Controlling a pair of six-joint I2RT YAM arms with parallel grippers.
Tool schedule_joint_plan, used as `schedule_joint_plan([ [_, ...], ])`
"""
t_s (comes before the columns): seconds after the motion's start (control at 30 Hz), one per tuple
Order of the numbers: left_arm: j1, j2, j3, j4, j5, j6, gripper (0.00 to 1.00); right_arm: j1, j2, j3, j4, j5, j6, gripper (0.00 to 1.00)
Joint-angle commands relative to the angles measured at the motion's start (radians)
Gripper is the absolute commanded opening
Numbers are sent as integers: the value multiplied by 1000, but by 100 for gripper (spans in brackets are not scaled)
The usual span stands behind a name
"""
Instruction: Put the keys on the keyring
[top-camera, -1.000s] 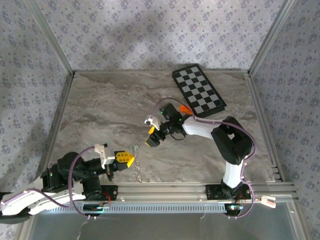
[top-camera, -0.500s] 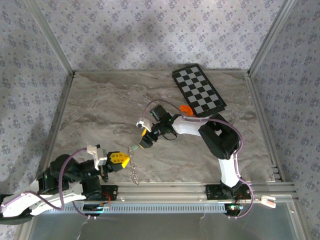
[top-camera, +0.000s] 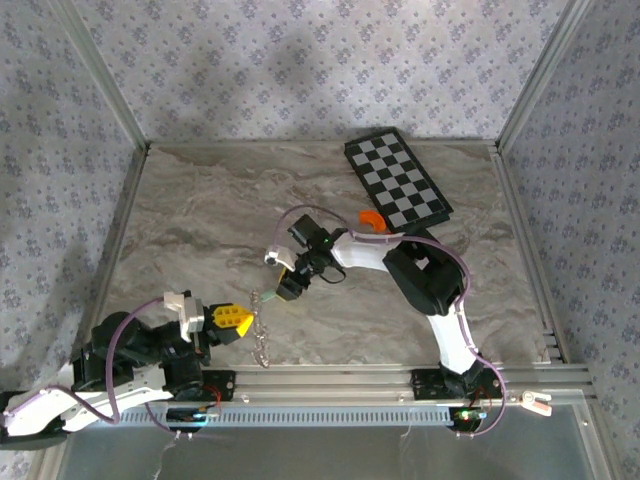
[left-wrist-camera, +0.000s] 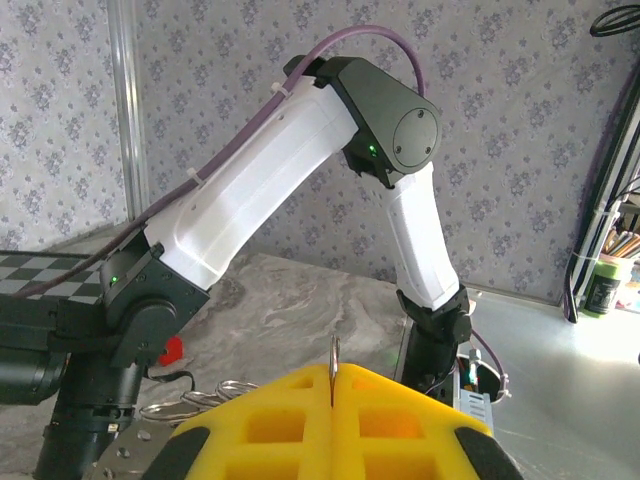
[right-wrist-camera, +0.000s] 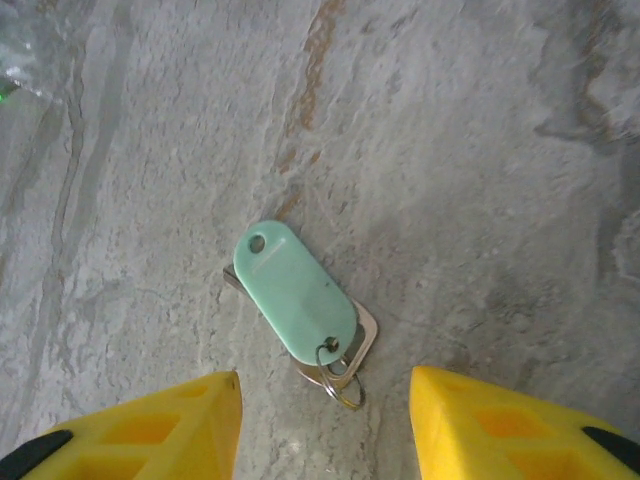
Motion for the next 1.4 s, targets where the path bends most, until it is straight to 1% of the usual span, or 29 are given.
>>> schedule_joint_plan([
  [0.0,-4,-16,2,51,5,-19,0,5,20,27,-49,2,-28,46],
  [0.23,-4,-27,-8,59,6,-23,0,13,36,44,-61,16,-37,39],
  [0.5,-4,-28,-14,65,8,-25,0,18,45,48,-49,15,-41,28],
  [0.83,-4,-33,-22,63,5,-27,0,23,46,51,-50,10,-44,18],
  [1.0,-4,-38,-24,63,3,-27,0,25,53,64,-63,10,-45,11],
  [1.37,-4,-51,-29,63,-3,-27,0,27,14,39,-59,48,-42,0],
])
